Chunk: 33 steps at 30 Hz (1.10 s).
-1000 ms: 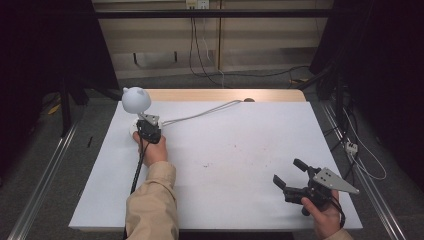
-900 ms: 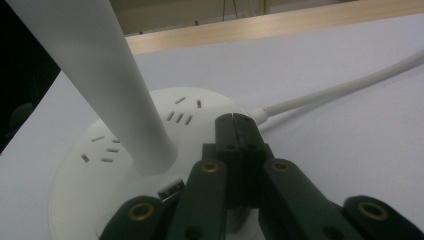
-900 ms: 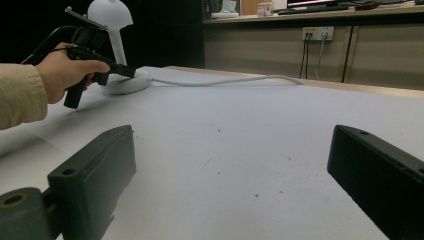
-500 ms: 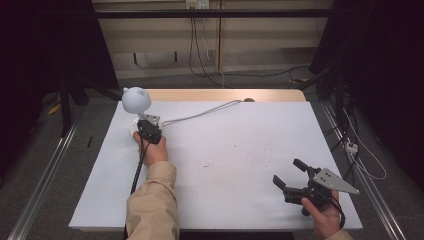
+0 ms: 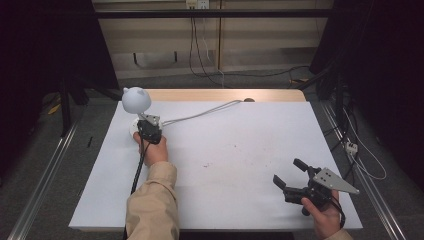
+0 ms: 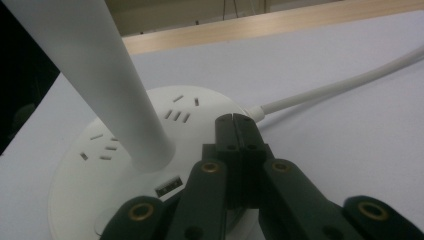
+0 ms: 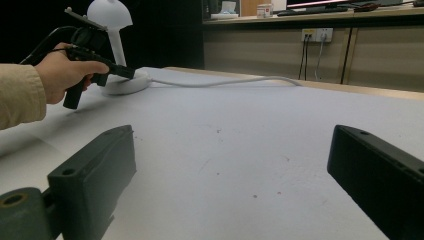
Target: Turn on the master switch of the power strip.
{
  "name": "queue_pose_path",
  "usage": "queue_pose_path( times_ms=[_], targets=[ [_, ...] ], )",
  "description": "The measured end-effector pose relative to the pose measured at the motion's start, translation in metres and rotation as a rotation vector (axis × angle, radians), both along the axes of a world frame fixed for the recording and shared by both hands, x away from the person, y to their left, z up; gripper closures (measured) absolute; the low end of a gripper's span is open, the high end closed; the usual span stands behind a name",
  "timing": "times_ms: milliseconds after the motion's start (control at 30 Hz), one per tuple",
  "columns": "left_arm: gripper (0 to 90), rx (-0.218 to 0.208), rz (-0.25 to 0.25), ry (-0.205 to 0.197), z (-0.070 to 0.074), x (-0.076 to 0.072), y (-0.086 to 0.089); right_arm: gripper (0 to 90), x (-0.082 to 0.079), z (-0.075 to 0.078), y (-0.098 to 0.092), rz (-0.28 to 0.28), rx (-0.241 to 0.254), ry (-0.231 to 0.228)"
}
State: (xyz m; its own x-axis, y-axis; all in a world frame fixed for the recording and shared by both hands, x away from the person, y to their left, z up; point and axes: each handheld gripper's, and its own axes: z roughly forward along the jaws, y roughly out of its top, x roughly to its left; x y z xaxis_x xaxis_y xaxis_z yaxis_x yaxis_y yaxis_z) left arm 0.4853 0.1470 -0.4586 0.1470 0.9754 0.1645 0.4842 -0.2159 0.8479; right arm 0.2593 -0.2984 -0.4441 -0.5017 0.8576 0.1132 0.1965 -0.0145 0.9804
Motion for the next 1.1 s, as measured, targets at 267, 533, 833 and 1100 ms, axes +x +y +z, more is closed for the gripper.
queue_pose_path(
  times_ms=[267,533,833,1100],
  targets=[
    [90.0,-0.023,0.008,-0.032,-0.003,-0.003,-0.003,5.2,0.001,0.0,0.002,0.005,0.0,0.001],
    [89.2,-0.029,-0.01,-0.046,-0.004,-0.004,-0.01,5.0,0.002,-0.001,0.002,0.01,-0.007,0.002],
    [76.8,-0.065,-0.007,-0.033,-0.003,-0.008,-0.01,5.0,0.003,-0.001,0.002,0.012,-0.006,0.0],
    [63.1,-0.12,-0.019,-0.024,0.003,-0.013,-0.009,5.0,0.003,-0.001,0.005,0.015,-0.008,0.004]
  ],
)
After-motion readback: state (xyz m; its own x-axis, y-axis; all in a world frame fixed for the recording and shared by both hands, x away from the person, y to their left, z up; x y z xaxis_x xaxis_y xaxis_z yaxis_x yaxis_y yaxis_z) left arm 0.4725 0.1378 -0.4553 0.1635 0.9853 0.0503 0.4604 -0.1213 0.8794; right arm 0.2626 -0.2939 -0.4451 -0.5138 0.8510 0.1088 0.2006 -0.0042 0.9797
